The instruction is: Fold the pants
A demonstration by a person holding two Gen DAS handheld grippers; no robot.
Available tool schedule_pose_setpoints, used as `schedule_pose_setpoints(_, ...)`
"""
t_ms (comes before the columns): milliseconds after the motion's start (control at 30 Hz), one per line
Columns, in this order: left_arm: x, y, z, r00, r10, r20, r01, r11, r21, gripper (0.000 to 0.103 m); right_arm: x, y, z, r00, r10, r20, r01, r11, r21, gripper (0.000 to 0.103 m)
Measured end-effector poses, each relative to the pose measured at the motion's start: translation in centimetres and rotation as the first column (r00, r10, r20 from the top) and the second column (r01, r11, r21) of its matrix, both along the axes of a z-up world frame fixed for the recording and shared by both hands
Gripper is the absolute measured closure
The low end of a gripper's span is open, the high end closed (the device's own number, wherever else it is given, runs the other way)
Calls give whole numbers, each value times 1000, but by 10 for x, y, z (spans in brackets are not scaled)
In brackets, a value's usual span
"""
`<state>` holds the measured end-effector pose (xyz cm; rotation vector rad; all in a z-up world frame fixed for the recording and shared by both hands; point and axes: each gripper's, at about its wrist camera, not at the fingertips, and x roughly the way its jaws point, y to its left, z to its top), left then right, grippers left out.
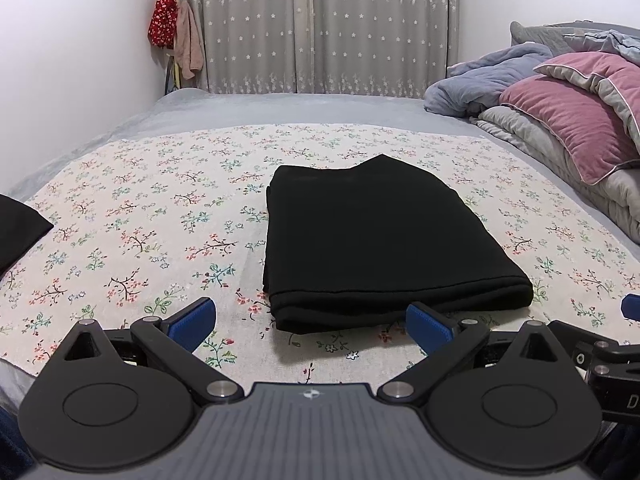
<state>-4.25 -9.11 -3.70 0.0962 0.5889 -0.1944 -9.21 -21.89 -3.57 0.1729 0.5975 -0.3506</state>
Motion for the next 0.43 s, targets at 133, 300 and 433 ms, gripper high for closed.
schedule_pose_setpoints(133,0,-1,0,1000,0,0,0,1000,4,0,0,0,0,1000,0,0,0,1000,-1,0)
schedule_pose_setpoints(300,0,-2,0,1000,0,-4,0,1000,3,0,0,0,0,1000,-1,0,1,1000,-1,0)
schedule_pose_setpoints(433,0,-1,-1,1000,0,-5,0,1000,3,0,0,0,0,1000,0,0,0,1000,-1,0)
